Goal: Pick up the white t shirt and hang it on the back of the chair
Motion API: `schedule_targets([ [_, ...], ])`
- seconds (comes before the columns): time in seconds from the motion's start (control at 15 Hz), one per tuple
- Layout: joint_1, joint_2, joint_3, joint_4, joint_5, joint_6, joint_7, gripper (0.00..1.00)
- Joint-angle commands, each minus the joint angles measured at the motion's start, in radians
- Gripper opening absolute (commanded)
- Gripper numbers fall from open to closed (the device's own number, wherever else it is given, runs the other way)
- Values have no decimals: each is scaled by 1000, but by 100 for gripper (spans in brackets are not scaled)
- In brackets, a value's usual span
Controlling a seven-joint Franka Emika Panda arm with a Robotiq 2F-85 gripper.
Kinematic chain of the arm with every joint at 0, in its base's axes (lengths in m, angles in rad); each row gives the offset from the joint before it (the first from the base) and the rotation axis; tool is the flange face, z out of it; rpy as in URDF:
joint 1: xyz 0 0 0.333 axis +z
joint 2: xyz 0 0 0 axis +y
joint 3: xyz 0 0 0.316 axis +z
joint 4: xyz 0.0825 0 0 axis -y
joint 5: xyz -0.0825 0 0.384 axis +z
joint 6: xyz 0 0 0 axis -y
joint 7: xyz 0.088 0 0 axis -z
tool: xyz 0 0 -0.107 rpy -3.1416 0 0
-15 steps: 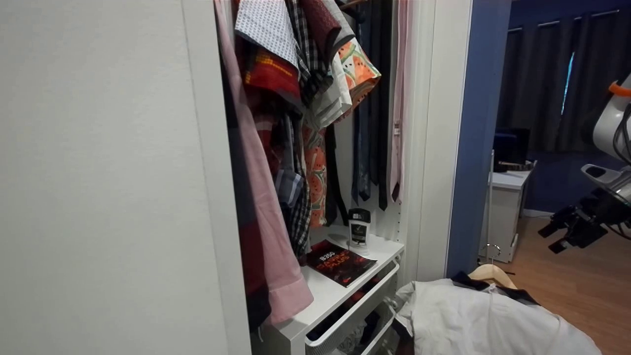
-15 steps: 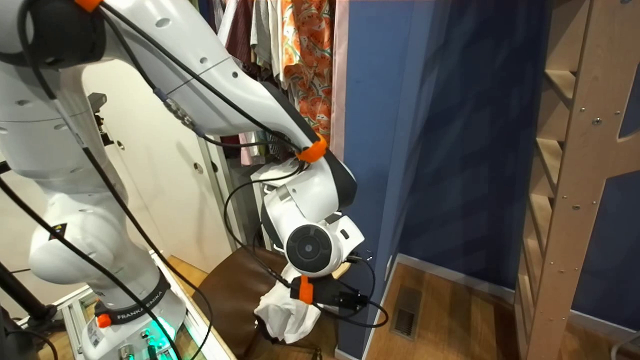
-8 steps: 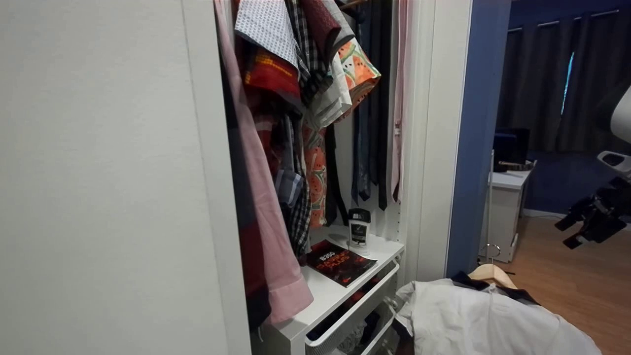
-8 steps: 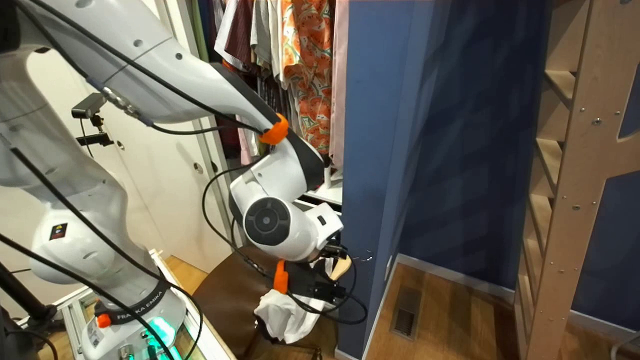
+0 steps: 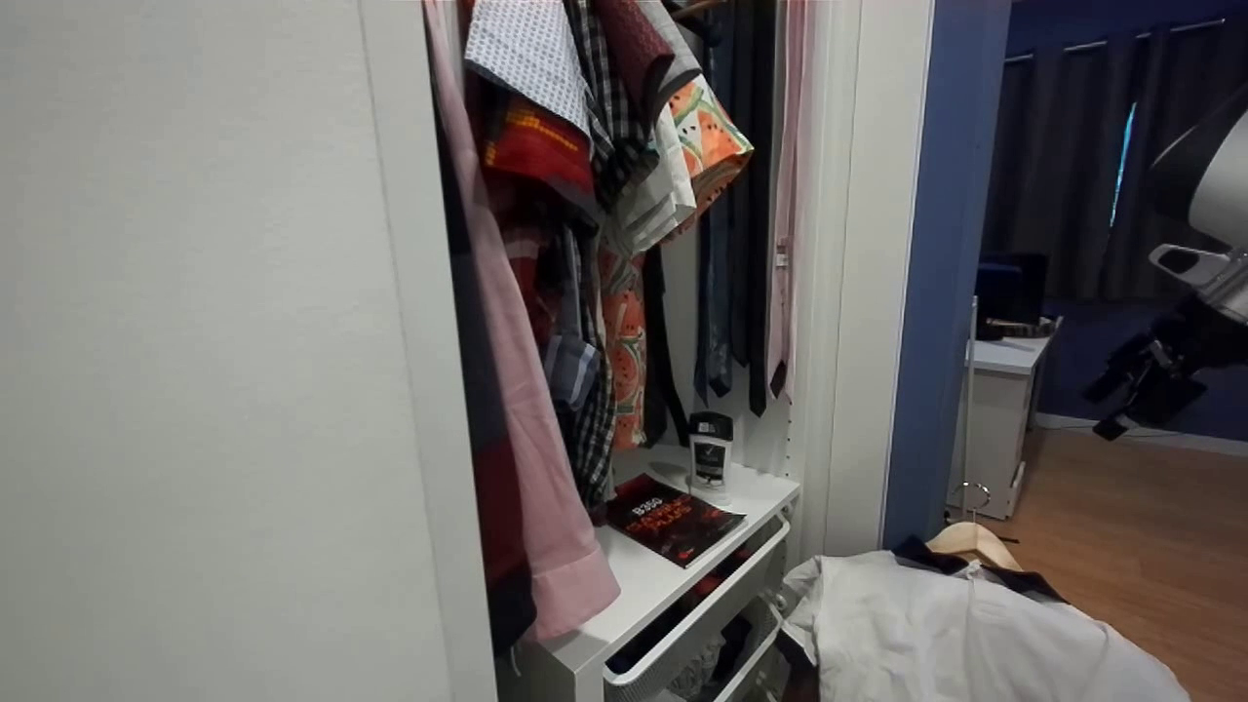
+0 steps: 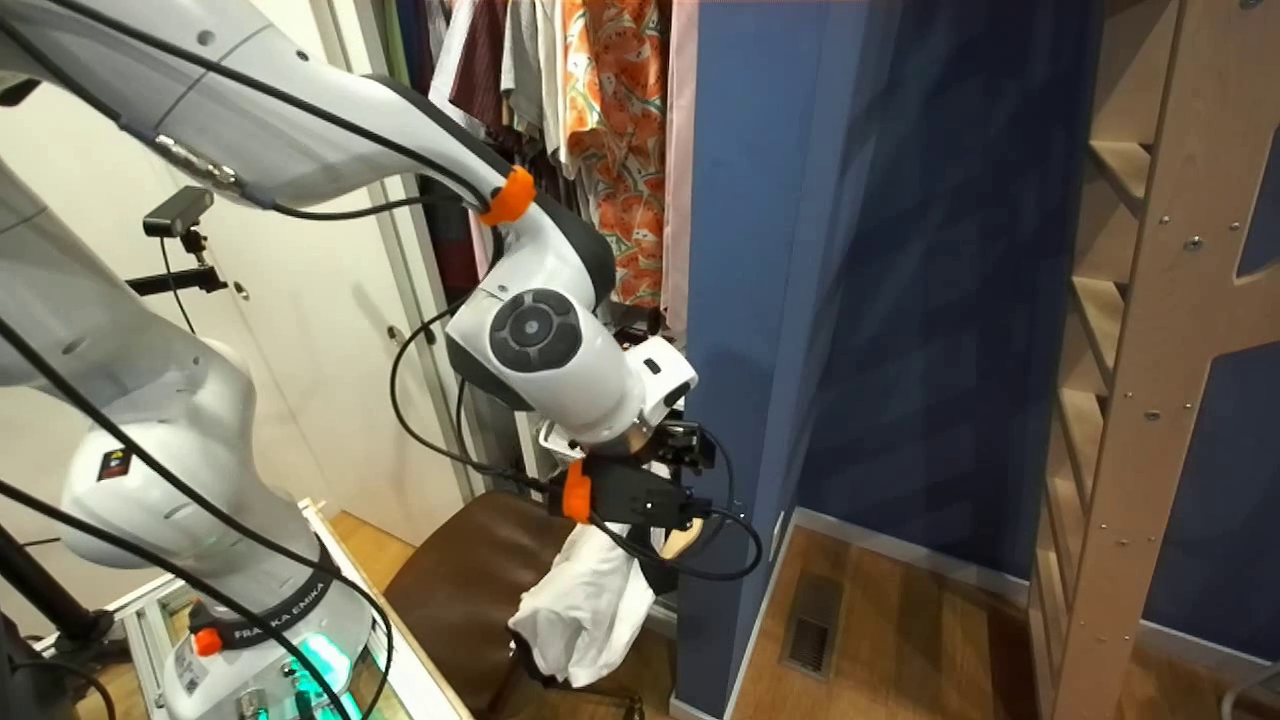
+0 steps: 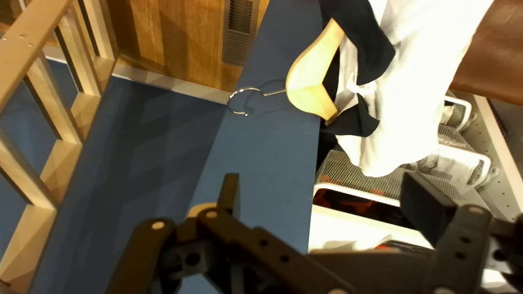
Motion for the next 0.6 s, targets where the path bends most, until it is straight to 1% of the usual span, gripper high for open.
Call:
schedule_targets([
  [0.0, -117, -15, 119, -2, -225, -30, 274, 100],
  [0.13, -200, -56, 178, -2, -369, -99, 429, 100],
  [0.2, -235, -111, 199, -34, -436, -128, 505, 100],
  [0.27, -267, -153, 219, -40, -503, -181, 583, 100],
  [0.33, -310, -173, 242, -19, -558, -248, 648, 100],
  [0.53, -360, -338, 269, -38, -591, -428, 773, 100],
])
